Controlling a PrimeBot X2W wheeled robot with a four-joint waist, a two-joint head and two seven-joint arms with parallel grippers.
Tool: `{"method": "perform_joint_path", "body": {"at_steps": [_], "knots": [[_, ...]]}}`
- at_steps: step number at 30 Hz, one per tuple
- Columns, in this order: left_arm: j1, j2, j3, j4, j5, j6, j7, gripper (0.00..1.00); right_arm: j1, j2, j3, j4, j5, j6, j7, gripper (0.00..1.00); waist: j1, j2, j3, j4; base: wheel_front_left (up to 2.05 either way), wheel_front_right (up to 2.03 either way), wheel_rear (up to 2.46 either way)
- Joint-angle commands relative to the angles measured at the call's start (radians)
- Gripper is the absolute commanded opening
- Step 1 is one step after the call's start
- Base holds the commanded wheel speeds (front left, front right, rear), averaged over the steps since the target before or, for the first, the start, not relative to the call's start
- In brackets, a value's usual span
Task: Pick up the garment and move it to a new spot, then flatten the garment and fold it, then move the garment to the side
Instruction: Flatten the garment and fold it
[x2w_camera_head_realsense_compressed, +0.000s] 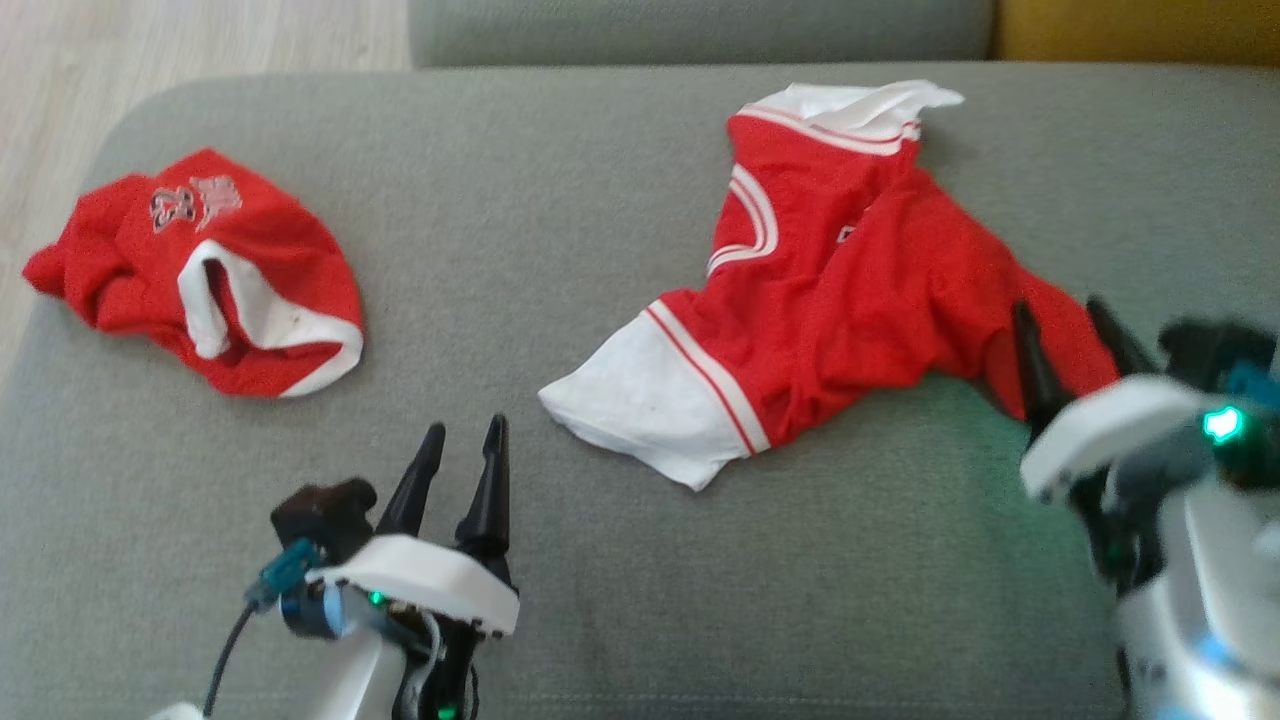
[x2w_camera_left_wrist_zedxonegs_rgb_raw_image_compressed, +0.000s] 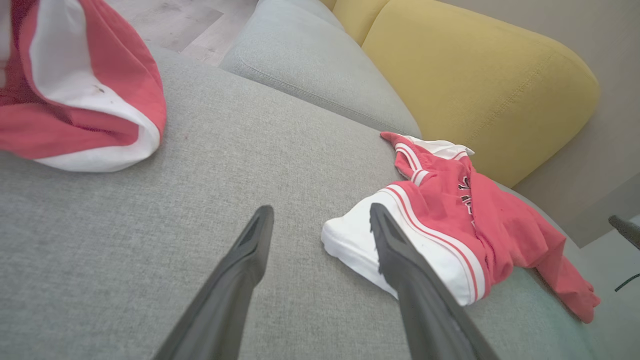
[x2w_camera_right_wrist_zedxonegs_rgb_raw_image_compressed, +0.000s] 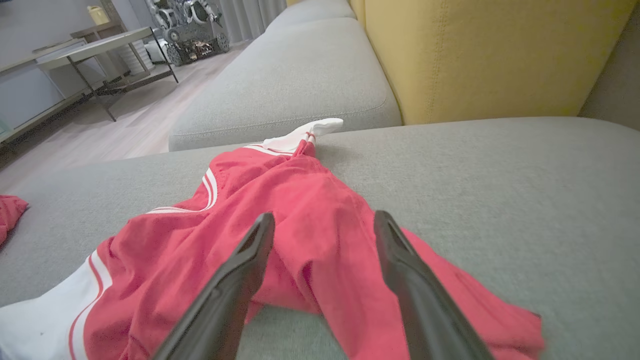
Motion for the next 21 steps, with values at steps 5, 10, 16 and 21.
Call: {"method": "perform_joint_path", "body": {"at_steps": [5, 10, 16, 21], "knots": [[-0.090, 0.007, 0.016, -0.020, 0.011, -0.014, -0.006, 1.00, -0.185, -0.027, -0.014, 0.070, 0.025, -0.001, 0.063, 1.00, 0.0000, -0.0001, 0.070, 0.053, 0.00, 0.00, 0.00], [-0.124, 0.007, 0.002, -0.013, 0.009, -0.019, -0.006, 1.00, -0.315, -0.064, -0.024, 0.223, 0.024, -0.001, 0.107, 1.00, 0.0000, -0.0001, 0.123, 0.093, 0.00, 0.00, 0.00], [-0.142, 0.007, -0.006, -0.009, 0.007, -0.021, -0.006, 1.00, -0.405, -0.089, -0.015, 0.354, 0.021, -0.001, 0.098, 1.00, 0.0000, -0.0001, 0.153, 0.115, 0.00, 0.00, 0.00], [-0.147, 0.007, -0.005, -0.006, 0.009, -0.023, -0.006, 1.00, -0.452, -0.099, 0.009, 0.430, 0.026, -0.001, 0.075, 1.00, 0.0000, -0.0001, 0.163, 0.118, 0.00, 0.00, 0.00]]}}
